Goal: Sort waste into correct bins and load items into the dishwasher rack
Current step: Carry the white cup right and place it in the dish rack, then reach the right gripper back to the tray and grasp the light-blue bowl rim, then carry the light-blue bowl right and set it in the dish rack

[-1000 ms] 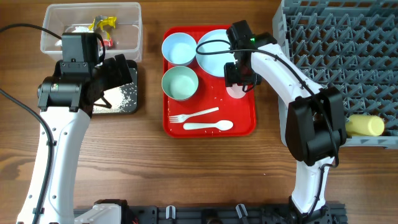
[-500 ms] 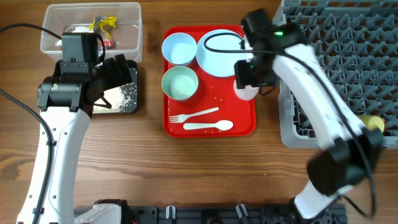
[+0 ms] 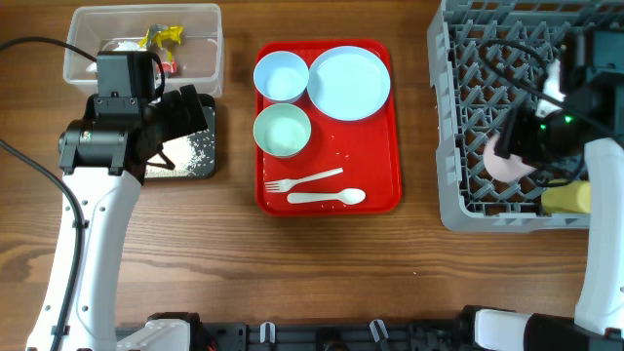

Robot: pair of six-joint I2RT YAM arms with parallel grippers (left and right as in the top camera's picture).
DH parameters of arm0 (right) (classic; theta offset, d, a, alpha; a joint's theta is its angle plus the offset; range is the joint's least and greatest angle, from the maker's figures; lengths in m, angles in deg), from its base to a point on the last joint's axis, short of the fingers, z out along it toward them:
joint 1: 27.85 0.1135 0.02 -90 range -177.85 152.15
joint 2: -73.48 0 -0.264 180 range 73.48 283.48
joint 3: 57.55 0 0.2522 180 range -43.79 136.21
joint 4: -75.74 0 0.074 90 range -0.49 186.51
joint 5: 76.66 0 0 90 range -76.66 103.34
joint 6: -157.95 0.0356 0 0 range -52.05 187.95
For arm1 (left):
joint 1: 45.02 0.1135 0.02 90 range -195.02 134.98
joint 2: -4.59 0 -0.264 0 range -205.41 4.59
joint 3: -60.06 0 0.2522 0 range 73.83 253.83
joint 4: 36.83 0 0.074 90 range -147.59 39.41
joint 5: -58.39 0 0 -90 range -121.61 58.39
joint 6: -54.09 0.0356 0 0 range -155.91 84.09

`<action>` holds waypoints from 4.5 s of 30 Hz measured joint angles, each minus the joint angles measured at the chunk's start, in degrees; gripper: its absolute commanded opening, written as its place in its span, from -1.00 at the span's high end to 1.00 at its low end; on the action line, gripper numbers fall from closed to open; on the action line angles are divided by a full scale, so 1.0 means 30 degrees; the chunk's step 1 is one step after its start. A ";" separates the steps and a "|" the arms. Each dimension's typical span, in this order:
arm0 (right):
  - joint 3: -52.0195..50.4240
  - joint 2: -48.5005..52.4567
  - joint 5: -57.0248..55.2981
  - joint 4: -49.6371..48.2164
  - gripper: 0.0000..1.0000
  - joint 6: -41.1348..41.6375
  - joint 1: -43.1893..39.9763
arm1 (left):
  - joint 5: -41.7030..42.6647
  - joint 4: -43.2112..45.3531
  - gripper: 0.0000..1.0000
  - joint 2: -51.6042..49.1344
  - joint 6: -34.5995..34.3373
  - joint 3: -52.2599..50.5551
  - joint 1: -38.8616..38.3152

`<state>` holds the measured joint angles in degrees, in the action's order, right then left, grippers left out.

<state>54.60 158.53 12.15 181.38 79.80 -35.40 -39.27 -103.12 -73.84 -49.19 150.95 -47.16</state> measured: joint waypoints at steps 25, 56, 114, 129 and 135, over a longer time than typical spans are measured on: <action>-0.7293 0.0452 -0.0051 -0.6237 -0.58 0.0007 -0.4503 | 0.0000 0.0000 -1.00 0.0000 0.0000 0.0000 0.0000; -0.2229 0.6142 0.3978 -1.6181 -0.54 0.2776 0.8211 | 0.0000 0.0000 -1.00 -0.0007 0.0000 0.0000 0.0000; -0.1953 0.3322 -1.0586 -1.5176 0.91 -0.0029 0.9537 | 0.0000 0.0000 -1.00 -0.0015 0.0000 0.0000 0.0000; -0.1851 0.8036 -1.8469 -3.3456 0.91 -1.6721 0.4146 | 0.0000 0.0015 -1.00 -0.0015 0.0000 -0.0007 0.0000; -0.1851 1.1234 -1.7821 -3.5008 0.91 -2.1260 0.4131 | 0.0000 0.0000 -1.00 -0.0015 0.0000 -0.0007 0.0000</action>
<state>49.04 192.24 -41.31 76.36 16.03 -23.00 -39.27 -103.12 -73.89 -49.19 150.93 -47.16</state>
